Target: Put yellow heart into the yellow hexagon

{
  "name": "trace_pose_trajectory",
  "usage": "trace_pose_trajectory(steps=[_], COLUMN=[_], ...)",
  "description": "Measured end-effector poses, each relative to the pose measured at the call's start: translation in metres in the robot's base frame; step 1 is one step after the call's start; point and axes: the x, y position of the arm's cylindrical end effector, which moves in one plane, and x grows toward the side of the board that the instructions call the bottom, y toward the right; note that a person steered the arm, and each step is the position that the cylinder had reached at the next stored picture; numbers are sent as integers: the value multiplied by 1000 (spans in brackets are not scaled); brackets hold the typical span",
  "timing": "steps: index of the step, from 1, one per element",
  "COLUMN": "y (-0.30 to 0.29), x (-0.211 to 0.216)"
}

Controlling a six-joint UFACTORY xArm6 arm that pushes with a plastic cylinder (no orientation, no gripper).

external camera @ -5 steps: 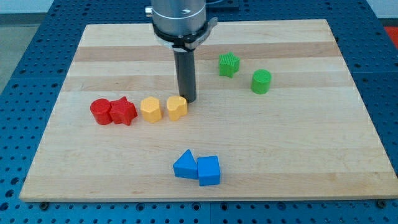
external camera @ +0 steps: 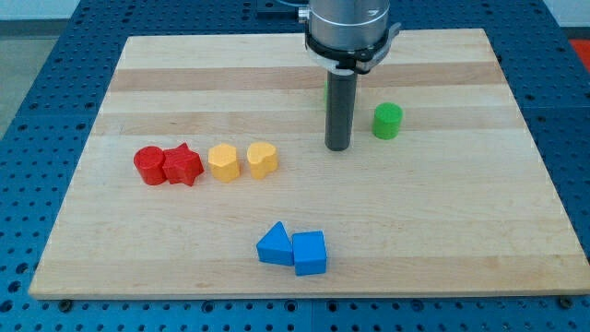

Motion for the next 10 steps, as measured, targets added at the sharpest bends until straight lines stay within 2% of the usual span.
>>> trace_pose_trajectory(steps=[5,10], y=[-17,-69], x=[27,27])
